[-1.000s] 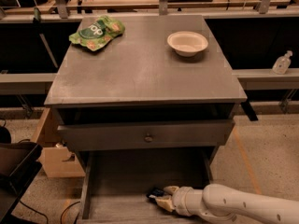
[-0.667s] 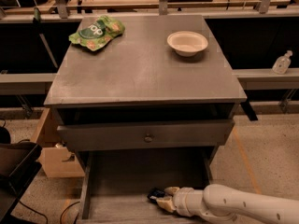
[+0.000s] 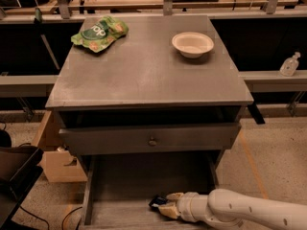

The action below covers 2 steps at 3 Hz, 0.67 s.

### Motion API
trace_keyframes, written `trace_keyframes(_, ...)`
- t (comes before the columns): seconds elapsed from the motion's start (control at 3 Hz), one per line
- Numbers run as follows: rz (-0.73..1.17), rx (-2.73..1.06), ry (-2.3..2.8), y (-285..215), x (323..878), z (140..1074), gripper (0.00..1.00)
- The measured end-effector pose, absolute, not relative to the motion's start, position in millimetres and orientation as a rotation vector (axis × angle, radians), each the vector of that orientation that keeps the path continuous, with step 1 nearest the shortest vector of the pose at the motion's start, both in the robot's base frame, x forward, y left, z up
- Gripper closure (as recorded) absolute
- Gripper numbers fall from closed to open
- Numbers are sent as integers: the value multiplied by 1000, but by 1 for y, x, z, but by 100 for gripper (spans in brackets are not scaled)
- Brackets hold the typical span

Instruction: Place rxbar blueberry into middle drawer

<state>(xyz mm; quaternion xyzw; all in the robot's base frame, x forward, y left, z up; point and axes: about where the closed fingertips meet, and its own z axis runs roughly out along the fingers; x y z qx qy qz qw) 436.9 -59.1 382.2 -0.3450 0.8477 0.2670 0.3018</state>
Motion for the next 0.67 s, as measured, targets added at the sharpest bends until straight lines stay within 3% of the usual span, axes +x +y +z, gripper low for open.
trace_keyframes(0.33,711,-917,2248,-58,437,382,15)
trace_keyframes(0.67,714,-919,2247,-57,436,382,0)
